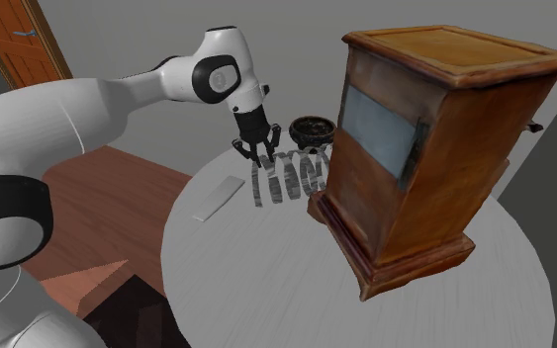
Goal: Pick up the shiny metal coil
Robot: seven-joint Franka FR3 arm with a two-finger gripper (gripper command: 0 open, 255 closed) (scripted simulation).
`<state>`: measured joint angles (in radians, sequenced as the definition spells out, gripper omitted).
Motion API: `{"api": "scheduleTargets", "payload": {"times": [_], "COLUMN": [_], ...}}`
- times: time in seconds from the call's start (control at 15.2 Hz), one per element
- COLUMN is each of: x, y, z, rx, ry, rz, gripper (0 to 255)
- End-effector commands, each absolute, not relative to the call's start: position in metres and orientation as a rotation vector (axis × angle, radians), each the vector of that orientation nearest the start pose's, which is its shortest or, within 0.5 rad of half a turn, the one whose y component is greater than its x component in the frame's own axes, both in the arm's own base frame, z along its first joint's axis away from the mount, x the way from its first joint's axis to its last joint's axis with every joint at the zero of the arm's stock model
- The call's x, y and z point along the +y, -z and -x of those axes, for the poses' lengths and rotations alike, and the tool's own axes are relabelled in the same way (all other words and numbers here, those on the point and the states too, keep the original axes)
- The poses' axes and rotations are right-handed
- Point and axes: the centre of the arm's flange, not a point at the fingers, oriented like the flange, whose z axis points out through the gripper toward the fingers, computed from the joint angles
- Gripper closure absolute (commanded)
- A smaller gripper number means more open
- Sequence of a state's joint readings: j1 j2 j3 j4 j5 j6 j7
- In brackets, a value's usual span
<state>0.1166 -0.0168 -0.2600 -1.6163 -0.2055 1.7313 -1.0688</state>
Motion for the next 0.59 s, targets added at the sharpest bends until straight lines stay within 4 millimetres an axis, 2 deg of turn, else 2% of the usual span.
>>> {"api": "scheduleTargets", "payload": {"times": [0.0, 0.53], "x": [-0.1, -0.1], "y": [-0.628, -0.67], "z": [-0.556, -0.556], "rx": [-1.537, -1.537], "ry": [-0.014, -0.014], "rz": [3.01, 3.01], "gripper": [255, 255]}}
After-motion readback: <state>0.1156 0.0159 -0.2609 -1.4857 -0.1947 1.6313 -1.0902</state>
